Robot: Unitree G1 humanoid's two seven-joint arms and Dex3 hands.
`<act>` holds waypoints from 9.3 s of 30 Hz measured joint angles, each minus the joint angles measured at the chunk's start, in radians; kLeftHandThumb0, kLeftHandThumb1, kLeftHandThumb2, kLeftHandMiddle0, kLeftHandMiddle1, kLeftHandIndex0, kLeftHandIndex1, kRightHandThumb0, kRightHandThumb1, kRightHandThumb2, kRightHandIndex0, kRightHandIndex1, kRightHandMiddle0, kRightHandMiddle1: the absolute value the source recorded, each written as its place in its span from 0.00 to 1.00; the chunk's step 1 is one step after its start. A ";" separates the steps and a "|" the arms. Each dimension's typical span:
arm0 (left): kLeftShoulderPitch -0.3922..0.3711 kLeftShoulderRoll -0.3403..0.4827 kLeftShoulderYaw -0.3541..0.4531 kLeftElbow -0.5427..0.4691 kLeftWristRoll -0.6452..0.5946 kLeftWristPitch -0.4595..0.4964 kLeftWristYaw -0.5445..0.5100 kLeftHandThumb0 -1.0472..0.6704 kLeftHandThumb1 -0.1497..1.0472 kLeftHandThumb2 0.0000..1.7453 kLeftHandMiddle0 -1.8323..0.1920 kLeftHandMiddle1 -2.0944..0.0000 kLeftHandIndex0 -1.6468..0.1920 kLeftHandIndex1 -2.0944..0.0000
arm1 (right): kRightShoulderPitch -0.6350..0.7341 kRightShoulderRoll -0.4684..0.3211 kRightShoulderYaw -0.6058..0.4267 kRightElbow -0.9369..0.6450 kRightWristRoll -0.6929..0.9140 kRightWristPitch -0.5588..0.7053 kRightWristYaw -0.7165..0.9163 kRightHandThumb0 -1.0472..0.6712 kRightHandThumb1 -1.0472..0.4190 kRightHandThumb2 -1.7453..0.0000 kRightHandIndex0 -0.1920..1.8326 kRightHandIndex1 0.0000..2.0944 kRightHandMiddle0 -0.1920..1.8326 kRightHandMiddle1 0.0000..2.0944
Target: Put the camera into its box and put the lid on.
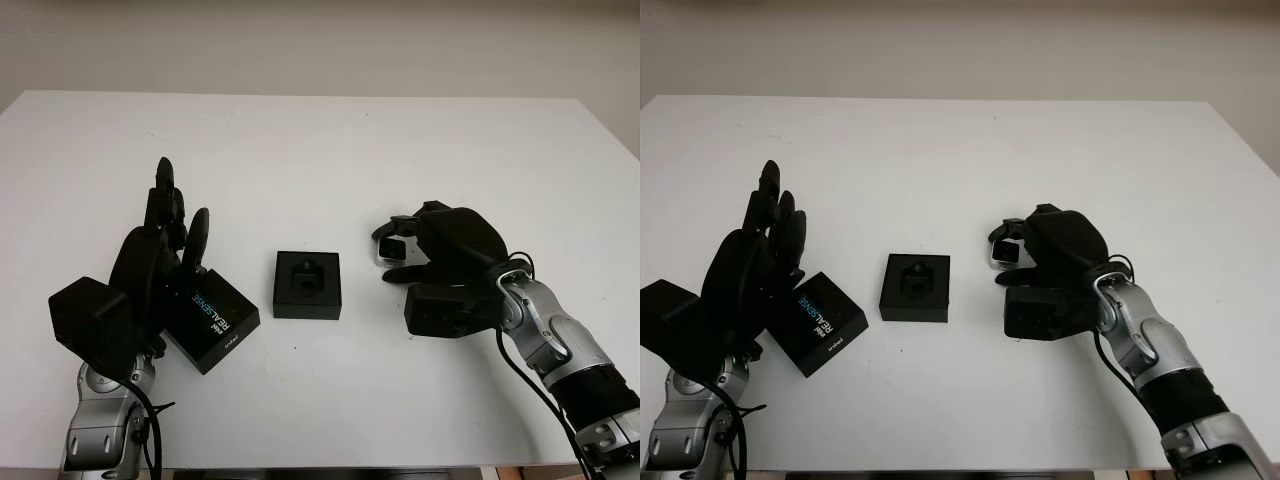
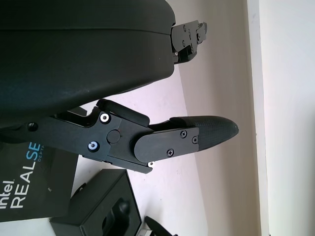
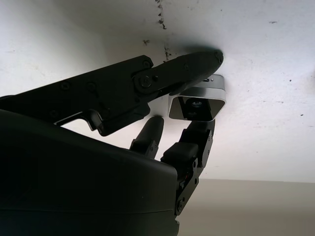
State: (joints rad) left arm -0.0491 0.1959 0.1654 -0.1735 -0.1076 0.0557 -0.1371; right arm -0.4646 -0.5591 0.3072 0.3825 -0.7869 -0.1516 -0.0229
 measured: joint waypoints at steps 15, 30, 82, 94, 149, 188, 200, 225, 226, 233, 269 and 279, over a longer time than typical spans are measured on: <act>-0.004 0.001 0.003 0.024 -0.001 -0.022 -0.005 0.20 1.00 0.31 1.00 0.97 1.00 0.98 | 0.000 0.000 0.008 -0.010 -0.031 0.024 -0.019 0.27 0.12 0.97 0.22 0.62 0.39 0.37; -0.004 0.002 0.009 0.026 0.001 -0.027 -0.005 0.20 1.00 0.30 1.00 0.97 1.00 0.98 | 0.001 -0.002 0.039 -0.005 -0.103 0.031 -0.123 0.36 0.07 0.97 0.19 0.83 0.30 0.76; 0.026 -0.030 -0.014 0.020 0.016 -0.026 0.017 0.20 1.00 0.30 1.00 0.97 1.00 0.98 | -0.015 0.181 -0.197 -0.059 0.567 0.046 0.231 0.37 0.02 0.97 0.14 0.46 0.21 0.90; 0.029 -0.035 -0.027 0.007 0.021 -0.026 0.025 0.20 1.00 0.30 1.00 0.98 1.00 0.99 | -0.166 0.179 -0.206 -0.086 0.705 0.262 0.505 0.35 0.03 0.97 0.11 0.48 0.22 0.93; 0.039 -0.055 -0.053 -0.022 0.029 0.007 0.050 0.20 1.00 0.30 1.00 0.98 1.00 0.99 | -0.033 0.179 -0.109 -0.272 0.679 0.395 0.545 0.34 0.02 0.97 0.18 0.23 0.23 0.97; 0.040 -0.074 -0.065 -0.028 0.029 0.011 0.056 0.19 1.00 0.30 1.00 0.98 1.00 0.99 | -0.027 0.196 -0.108 -0.300 0.684 0.557 0.560 0.35 0.03 0.97 0.14 0.31 0.25 0.96; 0.040 -0.074 -0.066 -0.028 0.037 0.012 0.058 0.19 1.00 0.31 1.00 0.99 1.00 1.00 | -0.027 0.197 -0.107 -0.304 0.688 0.563 0.568 0.37 0.03 0.97 0.14 0.33 0.24 0.95; 0.040 -0.079 -0.067 -0.028 0.036 0.013 0.064 0.19 1.00 0.30 1.00 0.98 1.00 0.99 | -0.020 0.214 -0.100 -0.311 0.722 0.554 0.569 0.36 0.03 0.97 0.12 0.35 0.24 0.96; 0.040 -0.079 -0.067 -0.028 0.036 0.013 0.064 0.19 1.00 0.30 1.00 0.98 1.00 0.99 | -0.020 0.214 -0.100 -0.311 0.723 0.554 0.570 0.36 0.03 0.97 0.12 0.35 0.23 0.95; 0.040 -0.081 -0.069 -0.028 0.036 0.015 0.066 0.19 1.00 0.30 1.00 0.98 1.00 0.99 | -0.020 0.213 -0.099 -0.291 0.715 0.527 0.569 0.37 0.03 0.97 0.12 0.36 0.22 0.92; 0.053 -0.100 -0.088 -0.053 0.051 0.016 0.085 0.18 1.00 0.29 0.99 0.98 0.99 0.98 | 0.068 0.090 -0.004 -0.314 0.407 0.088 0.487 0.22 0.07 0.97 0.02 0.02 0.12 0.15; 0.059 -0.122 -0.105 -0.060 0.063 0.024 0.097 0.18 1.00 0.29 1.00 0.98 0.99 0.98 | 0.103 0.075 -0.005 -0.315 0.380 0.017 0.476 0.18 0.08 0.97 0.00 0.00 0.06 0.05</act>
State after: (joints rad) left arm 0.0094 0.0740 0.0608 -0.2339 -0.0446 0.0800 -0.0400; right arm -0.3620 -0.4838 0.3025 0.0673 -0.4066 -0.1342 0.4532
